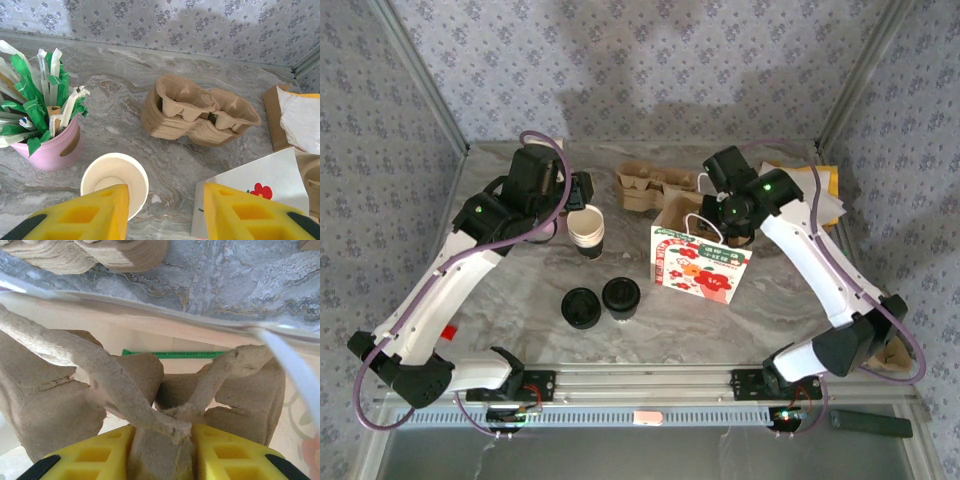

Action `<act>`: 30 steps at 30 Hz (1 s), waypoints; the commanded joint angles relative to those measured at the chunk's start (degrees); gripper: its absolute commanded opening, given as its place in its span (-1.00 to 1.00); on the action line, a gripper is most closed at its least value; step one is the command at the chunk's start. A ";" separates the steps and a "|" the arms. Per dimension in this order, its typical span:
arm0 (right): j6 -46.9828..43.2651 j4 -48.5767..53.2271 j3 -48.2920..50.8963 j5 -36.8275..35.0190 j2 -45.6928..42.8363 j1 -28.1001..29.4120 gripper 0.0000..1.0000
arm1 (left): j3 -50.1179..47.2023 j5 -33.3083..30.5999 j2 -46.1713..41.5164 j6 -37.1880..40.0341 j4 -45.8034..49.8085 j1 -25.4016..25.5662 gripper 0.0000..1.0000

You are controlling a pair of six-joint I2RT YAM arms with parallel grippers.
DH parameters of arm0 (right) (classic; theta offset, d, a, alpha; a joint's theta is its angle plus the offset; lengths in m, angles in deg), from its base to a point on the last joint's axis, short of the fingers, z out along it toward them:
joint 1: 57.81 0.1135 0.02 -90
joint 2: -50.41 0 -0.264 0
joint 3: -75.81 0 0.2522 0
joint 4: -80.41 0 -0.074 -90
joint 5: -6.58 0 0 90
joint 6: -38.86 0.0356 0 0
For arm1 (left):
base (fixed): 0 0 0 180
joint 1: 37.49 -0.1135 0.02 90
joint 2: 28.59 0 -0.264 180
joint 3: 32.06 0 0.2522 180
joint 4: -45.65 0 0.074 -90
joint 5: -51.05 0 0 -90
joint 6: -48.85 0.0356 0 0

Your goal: Pack the takeout coffee

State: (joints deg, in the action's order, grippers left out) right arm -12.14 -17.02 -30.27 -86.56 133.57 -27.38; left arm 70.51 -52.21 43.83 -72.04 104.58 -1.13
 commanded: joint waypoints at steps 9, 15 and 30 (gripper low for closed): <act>-2.52 -0.09 2.33 0.41 2.73 0.00 -0.32 | 0.97 0.98 -0.38 0.66 -0.26 -0.29 -0.13; -4.47 0.25 2.70 1.02 2.74 -0.03 -0.32 | 1.18 4.16 1.01 1.73 -2.55 0.06 0.05; -6.46 0.51 2.39 3.67 2.15 -0.79 -0.31 | 12.56 11.98 16.08 28.23 -12.76 7.36 0.95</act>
State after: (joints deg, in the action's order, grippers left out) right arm -17.30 -17.65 -27.67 -84.26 136.12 -27.60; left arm 80.55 -43.82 58.39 -52.11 94.59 6.04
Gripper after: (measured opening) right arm 0.345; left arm 0.968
